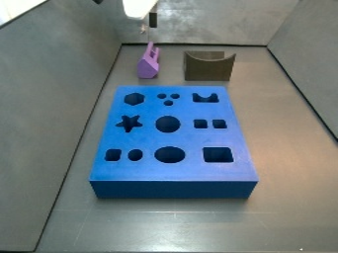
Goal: Pick up the 3 prong object. Move up. Rotate the 3 prong object. Place the 3 prong object on the fixture. Regrasp the 3 prong object. Move to above the board. Insert the 3 prong object.
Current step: Rotate the 3 prong object.
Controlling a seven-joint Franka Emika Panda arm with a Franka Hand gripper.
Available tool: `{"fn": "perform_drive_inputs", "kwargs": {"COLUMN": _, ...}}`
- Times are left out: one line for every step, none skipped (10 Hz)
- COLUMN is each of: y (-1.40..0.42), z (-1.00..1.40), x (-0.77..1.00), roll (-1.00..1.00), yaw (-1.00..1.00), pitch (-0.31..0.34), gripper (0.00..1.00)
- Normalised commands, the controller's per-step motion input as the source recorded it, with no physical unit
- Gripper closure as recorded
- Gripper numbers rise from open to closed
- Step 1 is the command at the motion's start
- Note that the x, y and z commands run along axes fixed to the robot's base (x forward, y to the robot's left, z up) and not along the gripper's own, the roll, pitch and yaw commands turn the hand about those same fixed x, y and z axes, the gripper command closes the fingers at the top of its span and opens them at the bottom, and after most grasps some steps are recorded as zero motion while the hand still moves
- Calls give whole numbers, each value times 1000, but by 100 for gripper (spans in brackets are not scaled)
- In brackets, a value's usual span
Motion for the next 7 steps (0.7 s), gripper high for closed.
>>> {"fn": "perform_drive_inputs", "kwargs": {"y": 3, "z": -21, "x": 36, "roll": 2, "yaw": 1000, "pitch": -12, "gripper": 0}}
{"fn": "perform_drive_inputs", "kwargs": {"y": 3, "z": -21, "x": 36, "roll": 2, "yaw": 1000, "pitch": -12, "gripper": 0}}
{"fn": "perform_drive_inputs", "kwargs": {"y": 3, "z": -21, "x": 36, "roll": 2, "yaw": 1000, "pitch": -13, "gripper": 0}}
{"fn": "perform_drive_inputs", "kwargs": {"y": 3, "z": -21, "x": 36, "roll": 2, "yaw": 1000, "pitch": -13, "gripper": 0}}
{"fn": "perform_drive_inputs", "kwargs": {"y": 3, "z": -21, "x": 36, "roll": 2, "yaw": 1000, "pitch": -14, "gripper": 0}}
{"fn": "perform_drive_inputs", "kwargs": {"y": 3, "z": -21, "x": 36, "roll": 3, "yaw": 1000, "pitch": -14, "gripper": 0}}
{"fn": "perform_drive_inputs", "kwargs": {"y": 3, "z": -21, "x": 36, "roll": 3, "yaw": 1000, "pitch": -15, "gripper": 0}}
